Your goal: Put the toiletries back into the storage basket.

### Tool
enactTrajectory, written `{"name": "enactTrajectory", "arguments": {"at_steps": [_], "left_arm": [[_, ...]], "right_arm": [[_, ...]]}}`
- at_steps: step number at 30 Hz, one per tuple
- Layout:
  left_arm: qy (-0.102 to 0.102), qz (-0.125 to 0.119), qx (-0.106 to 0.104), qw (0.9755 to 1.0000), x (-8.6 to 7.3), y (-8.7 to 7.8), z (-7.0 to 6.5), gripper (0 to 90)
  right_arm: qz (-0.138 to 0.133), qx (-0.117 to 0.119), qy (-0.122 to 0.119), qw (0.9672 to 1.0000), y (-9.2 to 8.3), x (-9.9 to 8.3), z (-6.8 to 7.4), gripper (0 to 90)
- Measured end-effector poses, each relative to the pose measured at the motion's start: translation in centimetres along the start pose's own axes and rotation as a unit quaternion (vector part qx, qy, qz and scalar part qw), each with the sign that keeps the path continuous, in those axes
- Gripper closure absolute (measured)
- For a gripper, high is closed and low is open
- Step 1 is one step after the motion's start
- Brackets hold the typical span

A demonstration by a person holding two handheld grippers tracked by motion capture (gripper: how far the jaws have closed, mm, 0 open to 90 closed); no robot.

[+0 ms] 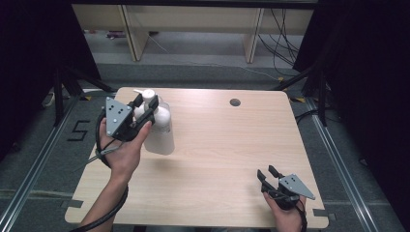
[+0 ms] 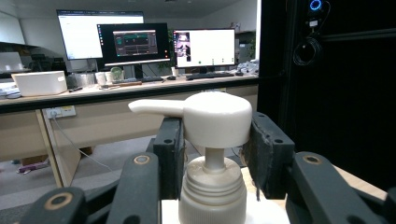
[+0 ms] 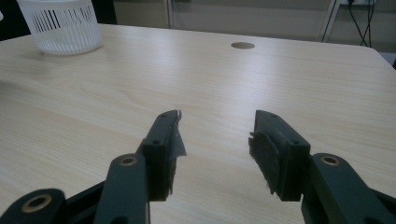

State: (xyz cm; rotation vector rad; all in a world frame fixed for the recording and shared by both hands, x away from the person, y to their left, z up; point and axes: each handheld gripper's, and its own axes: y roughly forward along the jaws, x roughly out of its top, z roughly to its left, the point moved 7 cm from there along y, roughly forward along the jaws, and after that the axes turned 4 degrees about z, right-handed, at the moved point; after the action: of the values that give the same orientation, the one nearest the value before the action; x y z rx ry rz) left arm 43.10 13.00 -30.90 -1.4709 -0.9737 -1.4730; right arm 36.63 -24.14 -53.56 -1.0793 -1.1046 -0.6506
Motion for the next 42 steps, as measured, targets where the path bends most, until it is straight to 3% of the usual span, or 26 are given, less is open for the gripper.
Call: {"name": "enactTrajectory", "arguments": {"at_steps": [2,3,8,9,10,11,12,14,21,22,23,26,33,42], "left_arm": [[0.001,0.000,0.001,1.0000,0.1,0.0,0.1,59.5],[0.000,-0.001,0.001,1.0000,0.2,0.0,0.1,59.5],[0.001,-0.003,0.003,1.0000,0.5,0.1,0.3,59.5],[-0.001,-0.005,0.004,1.0000,0.7,0.1,0.4,59.5],[-0.001,-0.005,0.004,1.0000,0.7,0.1,0.4,59.5],[0.000,-0.006,0.004,1.0000,0.9,0.1,0.6,59.5],[0.000,-0.006,0.005,1.0000,1.0,0.1,0.6,59.5],[0.000,-0.007,0.006,1.0000,1.1,0.2,0.7,59.5],[0.003,-0.010,0.009,0.9999,1.6,0.2,1.1,59.5],[0.001,-0.011,0.009,0.9999,1.6,0.2,1.1,59.5],[0.001,-0.010,0.009,0.9999,1.7,0.2,1.2,59.5],[0.000,-0.010,0.010,0.9999,1.8,0.3,1.3,59.5],[0.004,-0.011,0.012,0.9999,2.2,0.5,1.5,59.5],[0.006,-0.010,0.017,0.9998,2.3,0.9,1.9,59.5]], "right_arm": [[0.000,-0.008,0.002,1.0000,-0.1,0.0,-0.1,51.7],[-0.003,-0.011,-0.020,0.9997,0.0,0.1,-0.4,51.7],[-0.001,-0.007,-0.014,0.9999,0.0,0.1,-0.3,51.6],[-0.005,-0.013,-0.023,0.9996,0.0,0.1,-0.5,51.7],[-0.005,-0.013,-0.023,0.9996,0.0,0.1,-0.5,51.7],[0.001,-0.001,-0.001,1.0000,0.0,0.0,0.0,51.6],[-0.001,-0.006,-0.014,0.9999,0.0,0.1,-0.3,51.6],[0.005,-0.005,-0.005,1.0000,-0.1,0.0,-0.1,51.6],[0.004,-0.014,-0.027,0.9995,-0.2,0.1,-0.5,51.5],[0.004,-0.014,-0.027,0.9995,-0.2,0.1,-0.5,51.5],[0.007,-0.006,-0.004,1.0000,-0.1,-0.1,-0.1,51.5],[0.001,-0.012,-0.022,0.9997,-0.1,0.1,-0.4,51.5],[0.005,-0.009,-0.012,0.9999,-0.1,0.0,-0.3,51.5],[0.000,-0.012,-0.020,0.9997,-0.1,0.1,-0.4,51.5]]}}
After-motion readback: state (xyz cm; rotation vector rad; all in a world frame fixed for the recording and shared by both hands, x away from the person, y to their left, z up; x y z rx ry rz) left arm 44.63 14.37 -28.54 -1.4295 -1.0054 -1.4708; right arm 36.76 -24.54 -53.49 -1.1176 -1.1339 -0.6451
